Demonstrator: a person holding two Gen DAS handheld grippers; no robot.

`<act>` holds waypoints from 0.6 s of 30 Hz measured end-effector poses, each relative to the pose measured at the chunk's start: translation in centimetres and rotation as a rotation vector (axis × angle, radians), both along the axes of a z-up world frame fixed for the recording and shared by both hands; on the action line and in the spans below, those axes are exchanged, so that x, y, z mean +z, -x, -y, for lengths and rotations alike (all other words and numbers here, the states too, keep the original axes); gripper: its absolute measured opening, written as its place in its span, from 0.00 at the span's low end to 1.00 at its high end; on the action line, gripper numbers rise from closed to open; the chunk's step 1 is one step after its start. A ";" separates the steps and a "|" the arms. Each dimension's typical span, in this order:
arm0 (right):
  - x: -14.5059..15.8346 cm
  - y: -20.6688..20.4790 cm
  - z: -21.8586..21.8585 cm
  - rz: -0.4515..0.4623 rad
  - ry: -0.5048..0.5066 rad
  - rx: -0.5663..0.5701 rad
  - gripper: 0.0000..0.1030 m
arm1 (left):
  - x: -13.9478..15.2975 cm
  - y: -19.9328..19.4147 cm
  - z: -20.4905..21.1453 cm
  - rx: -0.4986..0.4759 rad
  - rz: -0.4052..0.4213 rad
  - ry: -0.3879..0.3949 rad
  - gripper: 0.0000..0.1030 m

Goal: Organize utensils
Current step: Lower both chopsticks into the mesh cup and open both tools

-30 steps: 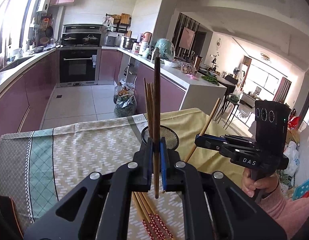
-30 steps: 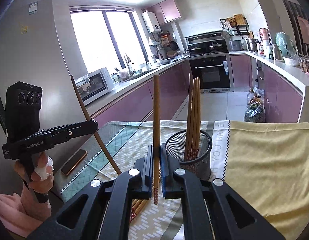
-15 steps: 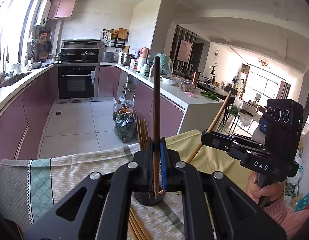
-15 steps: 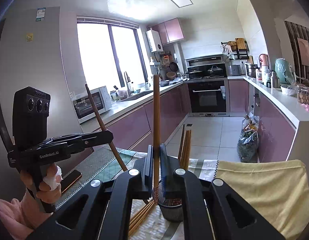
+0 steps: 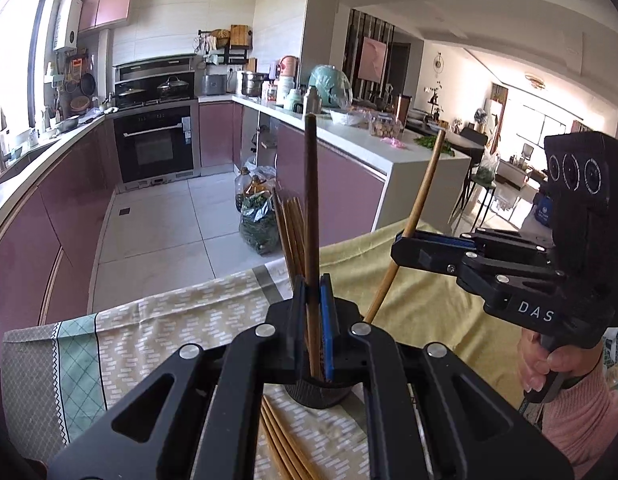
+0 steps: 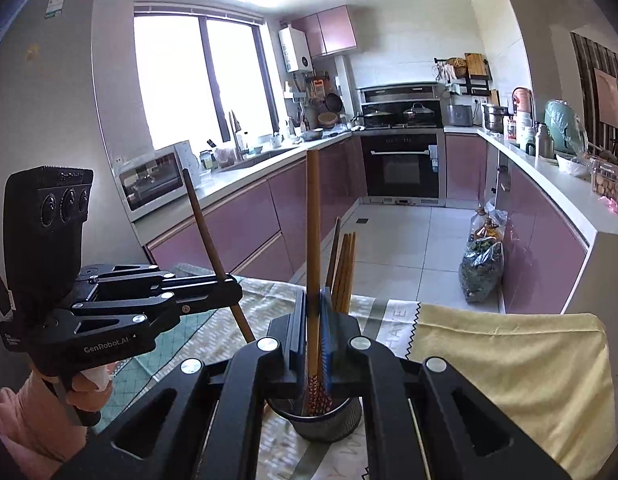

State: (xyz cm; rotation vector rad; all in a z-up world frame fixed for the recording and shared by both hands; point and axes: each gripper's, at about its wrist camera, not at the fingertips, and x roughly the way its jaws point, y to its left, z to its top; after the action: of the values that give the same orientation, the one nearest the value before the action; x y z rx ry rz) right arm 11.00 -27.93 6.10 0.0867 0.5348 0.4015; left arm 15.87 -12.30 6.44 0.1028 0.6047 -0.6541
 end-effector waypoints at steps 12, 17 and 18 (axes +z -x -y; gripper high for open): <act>-3.0 -3.6 -0.8 -0.154 0.040 -0.001 0.06 | -3.6 -3.6 0.7 -0.009 -0.128 -0.064 0.07; -3.5 -4.4 -0.6 -0.170 0.025 -0.020 0.07 | -3.6 -4.7 1.4 0.006 -0.135 -0.071 0.07; -3.6 -4.6 -0.7 -0.173 0.024 -0.024 0.07 | -3.6 -4.9 1.5 0.008 -0.137 -0.072 0.07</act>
State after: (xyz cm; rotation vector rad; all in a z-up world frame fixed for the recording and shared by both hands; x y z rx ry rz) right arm 15.57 -27.27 2.54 0.1052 0.7079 0.3661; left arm 20.78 -13.80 2.81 0.1231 0.7606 -0.6352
